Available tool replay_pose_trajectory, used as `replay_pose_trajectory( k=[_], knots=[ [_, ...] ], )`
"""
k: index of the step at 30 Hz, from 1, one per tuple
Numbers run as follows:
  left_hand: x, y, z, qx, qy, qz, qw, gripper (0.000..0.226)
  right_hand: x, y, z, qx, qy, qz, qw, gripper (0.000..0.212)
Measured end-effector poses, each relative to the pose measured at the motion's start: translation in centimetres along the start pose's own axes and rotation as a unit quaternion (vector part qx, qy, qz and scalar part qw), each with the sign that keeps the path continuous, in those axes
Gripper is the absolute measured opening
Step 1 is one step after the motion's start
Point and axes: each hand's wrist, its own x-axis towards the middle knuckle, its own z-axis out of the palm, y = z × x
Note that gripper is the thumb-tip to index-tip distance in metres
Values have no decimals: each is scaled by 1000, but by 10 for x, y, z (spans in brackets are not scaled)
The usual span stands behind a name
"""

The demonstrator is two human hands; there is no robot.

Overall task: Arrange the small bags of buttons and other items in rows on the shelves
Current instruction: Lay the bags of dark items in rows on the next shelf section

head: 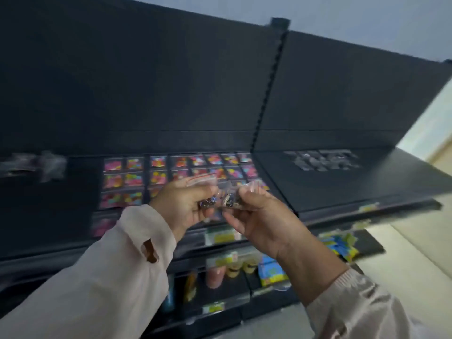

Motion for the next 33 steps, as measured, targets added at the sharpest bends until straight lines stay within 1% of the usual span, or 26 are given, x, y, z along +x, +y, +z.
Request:
replay_pose_trajectory(
  k=[2,5,8,10,12,15,18,21,24,27,30,33],
  knots=[
    [-4,-19,37,-4,-24,-26,999,15,-24,-13,-33,14,31,-15,999,12],
    [-9,-42,91,-3,-48,-52,997,11,-53,-30,-80,46,79,-37,995,5],
    [-8,-58,138,15,-66,-64,996,6,-74,-46,-118,42,117,-58,991,12],
    [-2,-67,163,39,-64,-66,995,6,-84,-56,-139,25,131,-69,989,13],
    [6,-75,184,85,-62,-63,993,5,-91,-64,-158,13,148,-73,986,13],
    [28,-89,210,135,-58,-35,988,11,-93,-76,-187,3,179,-69,981,13],
    [57,-101,237,159,-68,-18,985,17,-86,-92,-215,-32,207,-67,976,13],
    [94,-113,265,170,-99,-26,980,19,-72,-116,-242,-65,231,-74,968,14],
    [134,-120,294,180,-122,-36,975,29,-49,-143,-270,-95,255,-77,959,17],
    [168,-118,318,158,-141,-77,974,20,-24,-170,-296,-125,258,-65,956,14],
    [198,-112,333,127,-136,-137,973,6,0,-191,-315,-144,247,-49,957,18],
    [226,-111,345,147,-119,-150,970,4,20,-210,-333,-153,248,-51,955,15]
  ],
)
